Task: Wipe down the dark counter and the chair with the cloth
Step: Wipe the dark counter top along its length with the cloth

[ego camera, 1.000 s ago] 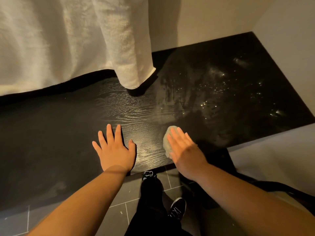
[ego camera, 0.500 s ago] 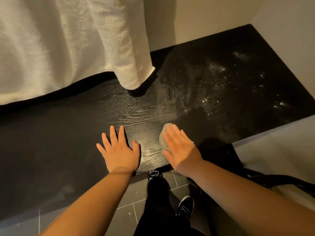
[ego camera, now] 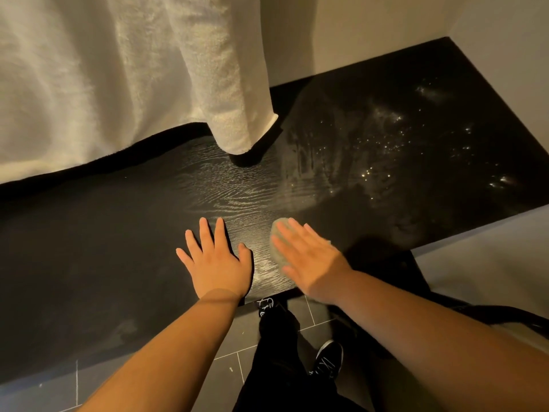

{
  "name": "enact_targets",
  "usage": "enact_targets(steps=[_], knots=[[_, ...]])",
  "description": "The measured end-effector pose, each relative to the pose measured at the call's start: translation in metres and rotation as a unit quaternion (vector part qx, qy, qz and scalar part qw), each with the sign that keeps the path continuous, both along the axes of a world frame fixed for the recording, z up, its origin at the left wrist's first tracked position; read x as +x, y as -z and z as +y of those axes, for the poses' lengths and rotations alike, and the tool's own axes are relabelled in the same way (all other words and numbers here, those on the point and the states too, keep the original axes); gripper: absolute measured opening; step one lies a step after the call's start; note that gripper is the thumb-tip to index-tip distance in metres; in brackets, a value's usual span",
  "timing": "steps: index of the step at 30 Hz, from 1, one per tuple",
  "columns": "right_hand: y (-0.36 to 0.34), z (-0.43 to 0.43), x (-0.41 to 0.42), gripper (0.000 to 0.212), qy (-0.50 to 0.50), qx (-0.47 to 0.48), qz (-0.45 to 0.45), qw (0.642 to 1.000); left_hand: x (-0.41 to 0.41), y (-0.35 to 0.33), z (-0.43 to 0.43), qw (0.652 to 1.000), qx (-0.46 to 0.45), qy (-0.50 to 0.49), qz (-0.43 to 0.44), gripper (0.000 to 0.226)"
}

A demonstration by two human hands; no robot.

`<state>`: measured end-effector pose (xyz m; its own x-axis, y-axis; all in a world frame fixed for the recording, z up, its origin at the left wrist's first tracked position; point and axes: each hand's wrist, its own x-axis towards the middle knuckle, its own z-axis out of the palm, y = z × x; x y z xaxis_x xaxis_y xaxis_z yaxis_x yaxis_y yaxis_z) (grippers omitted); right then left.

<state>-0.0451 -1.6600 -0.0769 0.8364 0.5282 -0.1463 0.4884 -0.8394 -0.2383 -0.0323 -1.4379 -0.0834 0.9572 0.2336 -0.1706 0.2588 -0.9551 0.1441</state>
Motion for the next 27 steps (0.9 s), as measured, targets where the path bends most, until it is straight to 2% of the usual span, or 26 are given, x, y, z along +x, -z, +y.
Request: enact_targets(steps=[3,7,9,10,12,15,18,19,22,24,26,27], knots=[[0.004,-0.023,0.021,0.067,-0.015,-0.007,-0.014,1.000,-0.001,0.000,0.000,1.000,-0.007,0.000,-0.004,0.075],[0.001,-0.043,0.060,0.065,0.179,0.000,0.002,0.984,0.000,-0.003,0.000,1.000,-0.010,0.002,-0.002,0.075],[0.002,-0.032,0.060,0.067,0.232,0.022,0.002,0.972,0.001,-0.003,0.001,1.000,-0.011,0.004,-0.001,0.075],[0.003,-0.022,0.055,0.069,0.227,0.016,-0.006,0.974,0.000,-0.004,0.001,1.000,-0.011,0.005,-0.001,0.075],[0.007,0.000,0.037,0.072,0.146,0.001,-0.045,0.988,0.000,-0.003,0.001,1.000,-0.011,0.006,-0.001,0.076],[0.015,0.016,0.006,0.065,0.013,0.036,-0.058,0.998,0.000,-0.003,0.001,1.000,-0.009,0.005,-0.005,0.075],[0.013,0.000,0.018,0.058,-0.051,0.017,-0.075,0.996,0.000,-0.003,0.001,1.000,-0.009,0.006,-0.004,0.076],[0.012,-0.008,0.031,0.059,-0.038,-0.006,-0.077,0.996,0.000,-0.003,0.001,1.000,-0.008,0.007,-0.004,0.076],[0.007,-0.035,0.076,0.061,0.129,-0.047,-0.040,0.990,0.000,-0.004,0.001,1.000,-0.009,0.007,-0.002,0.076],[0.002,-0.038,0.090,0.061,0.219,-0.025,-0.024,0.975,0.000,-0.004,0.000,1.000,-0.007,0.010,-0.004,0.076],[-0.005,-0.022,0.084,0.066,0.231,-0.015,-0.017,0.973,0.000,-0.004,0.001,1.000,-0.004,0.010,-0.003,0.077],[-0.007,-0.010,0.074,0.067,0.195,-0.025,-0.038,0.980,0.000,-0.004,0.001,1.000,-0.003,0.010,-0.004,0.077]])
